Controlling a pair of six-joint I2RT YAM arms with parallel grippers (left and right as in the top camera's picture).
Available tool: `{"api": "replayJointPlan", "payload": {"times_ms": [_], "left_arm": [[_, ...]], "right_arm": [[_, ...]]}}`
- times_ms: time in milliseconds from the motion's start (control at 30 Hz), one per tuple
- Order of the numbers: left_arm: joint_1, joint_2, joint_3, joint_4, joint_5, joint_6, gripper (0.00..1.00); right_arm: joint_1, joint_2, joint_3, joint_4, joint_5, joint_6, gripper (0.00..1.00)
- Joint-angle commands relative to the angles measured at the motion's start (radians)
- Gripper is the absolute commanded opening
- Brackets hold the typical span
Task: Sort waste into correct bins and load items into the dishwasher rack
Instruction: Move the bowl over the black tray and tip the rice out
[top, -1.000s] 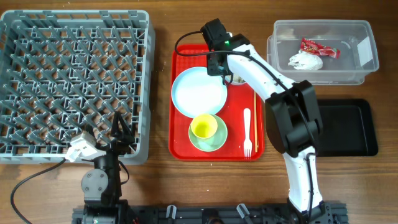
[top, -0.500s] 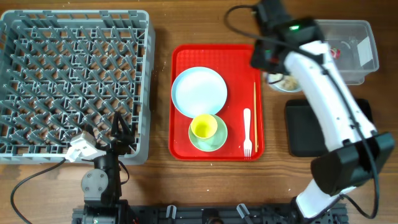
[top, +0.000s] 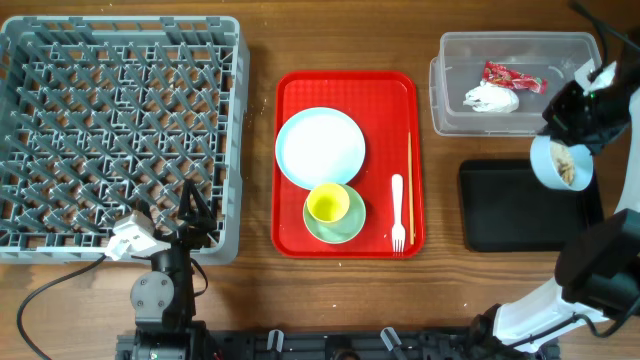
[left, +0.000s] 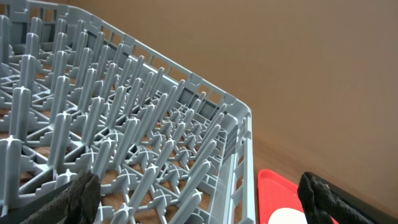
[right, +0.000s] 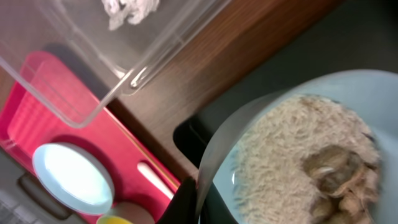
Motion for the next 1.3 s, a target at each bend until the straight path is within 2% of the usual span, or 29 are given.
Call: {"api": "replayJointPlan", "payload": {"times_ms": [0,133,333,433,567,833,933,1033,1133,1200,1267], "left_arm": [[0.006,-0.008,-0.004,0.0,-0.013,0.008,1.0],[0.006,-0.008,-0.004,0.0,-0.013,0.008,1.0],[0.006,-0.008,-0.004,0.0,-0.013,0.008,1.0],[0.006,-0.008,-0.004,0.0,-0.013,0.008,1.0],[0.006,-0.008,-0.004,0.0,-0.013,0.008,1.0],[0.006,-0.008,-0.004,0.0,-0.013,0.008,1.0],[0.006,-0.008,-0.004,0.0,-0.013,0.008,1.0],[0.006,-0.008,-0.004,0.0,-0.013,0.008,1.0],[0.006,-0.008,-0.004,0.0,-0.013,0.008,1.0],[0.006,-0.008,-0.004,0.0,-0.013,0.008,1.0],[0.006,-0.008,-0.004,0.0,-0.013,0.008,1.0]], "right_arm": [[-0.056,-0.02,-0.125,0.056,-0.277,-0.143,0.04],[-0.124,-0.02,-0.255,0.112,-0.382,-0.155,0.04],[-0.236,-0.019,-0.354,0.127,-0.603,-0.309,0.04],[-0.289,-0.019,-0.407,0.154,-0.633,-0.32,0.04],[-0.37,-0.019,-0.492,0.196,-0.827,-0.382,0.04],[-0.434,-0.019,-0.498,0.228,-0.921,-0.403,0.04],[-0.436,-0.018,-0.5,0.298,-0.824,-0.267,0.04],[-0.44,-0.018,-0.504,0.245,-0.887,-0.328,0.04],[-0.44,-0.018,-0.504,0.279,-0.828,-0.261,0.04],[-0.44,-0.018,-0.504,0.223,-0.897,-0.332,0.04],[-0.441,-0.017,-0.504,0.294,-0.863,-0.269,0.04]]}}
